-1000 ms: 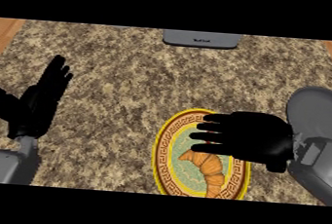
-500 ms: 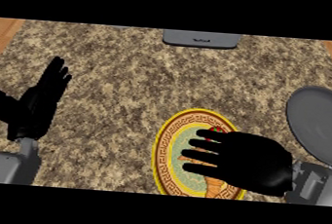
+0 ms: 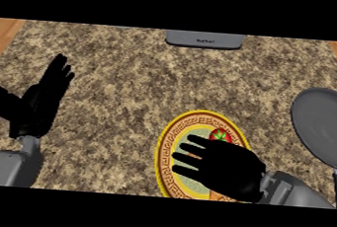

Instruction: Pick the croissant from the plate and place it in the pan

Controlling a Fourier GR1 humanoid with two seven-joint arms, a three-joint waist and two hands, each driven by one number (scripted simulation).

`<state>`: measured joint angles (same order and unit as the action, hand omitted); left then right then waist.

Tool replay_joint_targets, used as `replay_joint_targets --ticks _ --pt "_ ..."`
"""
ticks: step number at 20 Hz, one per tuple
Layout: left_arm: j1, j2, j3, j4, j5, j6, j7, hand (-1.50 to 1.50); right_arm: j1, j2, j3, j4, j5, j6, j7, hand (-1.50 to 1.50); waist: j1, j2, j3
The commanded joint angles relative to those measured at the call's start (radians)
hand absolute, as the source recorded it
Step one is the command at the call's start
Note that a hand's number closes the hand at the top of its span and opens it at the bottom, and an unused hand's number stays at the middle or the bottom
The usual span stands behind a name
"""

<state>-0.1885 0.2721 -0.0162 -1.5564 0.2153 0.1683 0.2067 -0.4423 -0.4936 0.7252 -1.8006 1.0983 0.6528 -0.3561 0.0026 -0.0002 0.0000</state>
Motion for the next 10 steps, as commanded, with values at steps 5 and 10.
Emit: replay_joint_targets --ticks 5,10 --pt "0.013 -0.029 0.039 0.055 -0.023 -0.044 -0.058 0.0 0.041 0.068 -0.03 0.074 0.102 -0.006 -0.067 -1.5 -0.002 0.0 0.0" --pt "-0.016 0.015 0.074 -0.002 0.007 -0.074 0.062 0.0 -0.039 0.15 -0.028 0.234 0.179 -0.043 -0.098 -1.5 0.003 0.001 0.0"
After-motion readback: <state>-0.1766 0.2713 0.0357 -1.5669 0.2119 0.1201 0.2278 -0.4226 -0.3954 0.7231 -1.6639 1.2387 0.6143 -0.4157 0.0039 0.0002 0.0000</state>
